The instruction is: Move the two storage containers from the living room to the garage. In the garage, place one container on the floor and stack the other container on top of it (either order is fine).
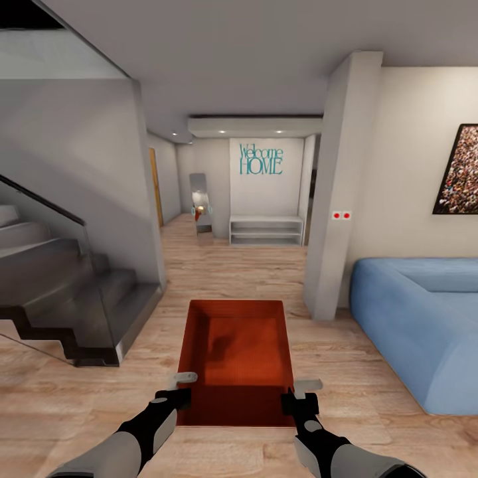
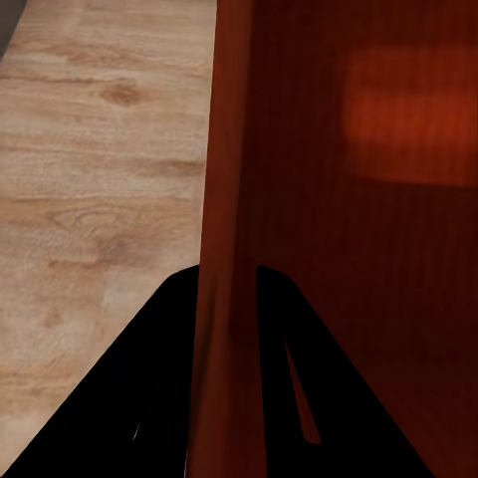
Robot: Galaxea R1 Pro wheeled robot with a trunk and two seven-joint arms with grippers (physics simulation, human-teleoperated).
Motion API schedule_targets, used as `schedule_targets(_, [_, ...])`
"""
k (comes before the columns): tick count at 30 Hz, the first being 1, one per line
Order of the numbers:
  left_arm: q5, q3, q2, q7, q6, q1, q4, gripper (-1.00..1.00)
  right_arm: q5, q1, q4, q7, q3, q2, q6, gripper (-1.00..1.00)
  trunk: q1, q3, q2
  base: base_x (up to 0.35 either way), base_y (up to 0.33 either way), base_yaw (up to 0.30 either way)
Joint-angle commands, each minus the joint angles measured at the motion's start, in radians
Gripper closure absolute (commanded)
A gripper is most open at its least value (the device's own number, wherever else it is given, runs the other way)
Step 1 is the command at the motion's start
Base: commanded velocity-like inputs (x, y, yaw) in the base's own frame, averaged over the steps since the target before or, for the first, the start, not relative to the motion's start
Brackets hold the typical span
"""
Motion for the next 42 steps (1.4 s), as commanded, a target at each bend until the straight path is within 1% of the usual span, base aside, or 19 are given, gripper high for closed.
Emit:
schedule_targets(1, [-0.004,0.022,0.014,0.026,0.005,0.0,0.0,1.0,0.007,-0.002,-0.003,-0.002,-0.072,0.001,-0.016,1.0,0.001,-0.002,-0.001,0.322,0.0,0.0])
schedule_targets(42, [-0.006,0.022,0.015,0.026,0.006,0.0,0.001,1.0,0.007,-0.002,-0.003,-0.002,-0.072,-0.001,-0.016,1.0,0.001,-0.002,-0.001,0.322,0.0,0.0])
